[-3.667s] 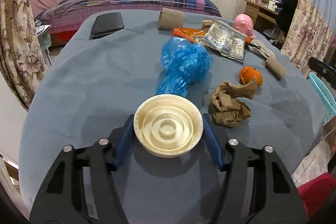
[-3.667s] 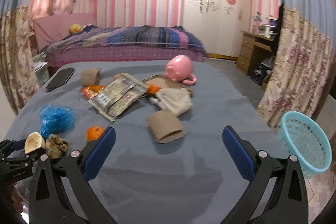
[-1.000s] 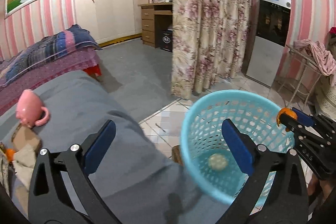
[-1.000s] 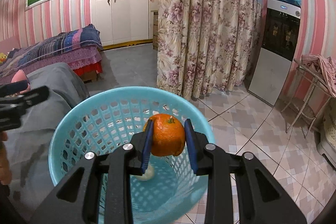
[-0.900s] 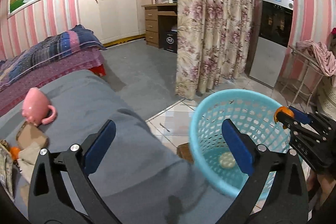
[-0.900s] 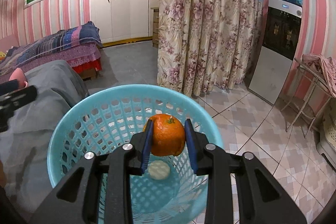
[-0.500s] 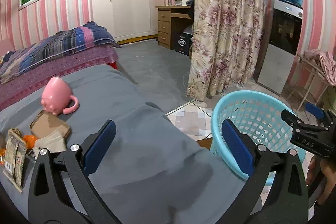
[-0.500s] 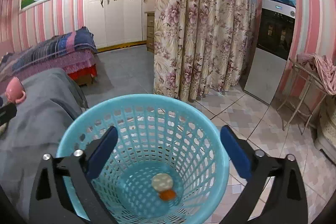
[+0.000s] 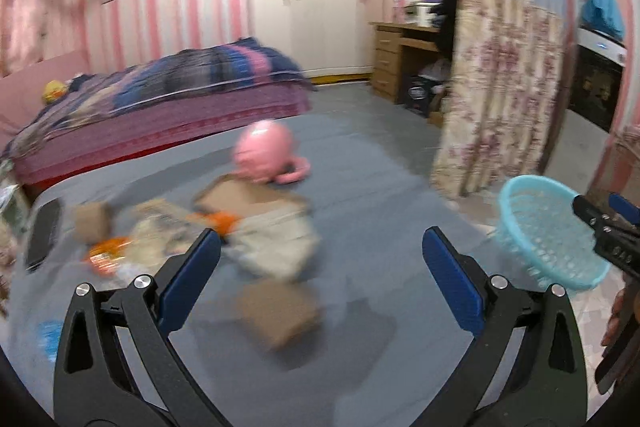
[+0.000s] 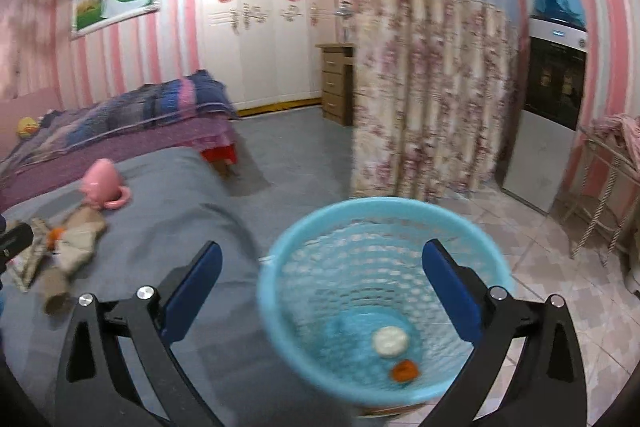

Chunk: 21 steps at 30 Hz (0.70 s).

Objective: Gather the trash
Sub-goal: 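Return both tools to the table over the remaining trash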

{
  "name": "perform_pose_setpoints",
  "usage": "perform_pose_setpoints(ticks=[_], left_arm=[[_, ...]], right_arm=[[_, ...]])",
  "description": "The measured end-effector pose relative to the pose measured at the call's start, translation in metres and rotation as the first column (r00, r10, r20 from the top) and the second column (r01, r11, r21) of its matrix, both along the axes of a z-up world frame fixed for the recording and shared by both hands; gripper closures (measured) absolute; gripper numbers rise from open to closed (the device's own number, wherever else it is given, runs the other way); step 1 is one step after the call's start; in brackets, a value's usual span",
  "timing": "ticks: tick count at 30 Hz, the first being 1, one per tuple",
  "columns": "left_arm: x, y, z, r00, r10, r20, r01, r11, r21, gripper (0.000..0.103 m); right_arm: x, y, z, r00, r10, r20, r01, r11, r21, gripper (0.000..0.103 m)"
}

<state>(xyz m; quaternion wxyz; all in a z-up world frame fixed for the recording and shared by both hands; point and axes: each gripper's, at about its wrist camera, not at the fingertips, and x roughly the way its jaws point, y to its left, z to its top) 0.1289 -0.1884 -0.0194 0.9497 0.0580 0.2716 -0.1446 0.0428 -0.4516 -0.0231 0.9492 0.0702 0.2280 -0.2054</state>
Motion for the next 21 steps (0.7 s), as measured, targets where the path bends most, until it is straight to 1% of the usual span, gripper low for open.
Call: perform_pose_setpoints(ticks=[3,7,10,12,16,21], left_arm=[[0.0,0.051,0.002,0.997,0.082,-0.009,-0.082,0.997,0.007,0.005],[-0.002,0.115,-0.002,0.985,0.172,-0.031,-0.172,0.985,0.002,0.005],[-0.004,0.157,-0.012,0.969,0.241,-0.047,-0.24,0.971,0.02,0.005],[-0.005,0.181,-0.023,0.96,0.271,-0.068,-0.269,0.963,0.034,0.005],[-0.004,0.215,-0.043,0.946,0.302,-0.12,-0.3,0.953,0.033,0.006],[0.0,0.237,-0.062,0.935,0.307,-0.176,-0.311,0.95,0.007,0.006]], right_arm=[[0.012,0.036,-0.002,0.997,0.073,-0.016,-0.073,0.997,-0.007,0.005],[0.022,0.088,-0.002,0.984,0.171,-0.043,-0.174,0.983,-0.06,0.005],[0.027,0.117,-0.001,0.974,0.216,-0.062,-0.222,0.969,-0.111,0.005],[0.029,0.128,-0.001,0.97,0.23,-0.072,-0.238,0.964,-0.117,0.005],[0.035,0.15,-0.001,0.961,0.265,-0.077,-0.272,0.957,-0.099,0.005],[0.042,0.177,-0.005,0.95,0.297,-0.1,-0.307,0.946,-0.108,0.005]])
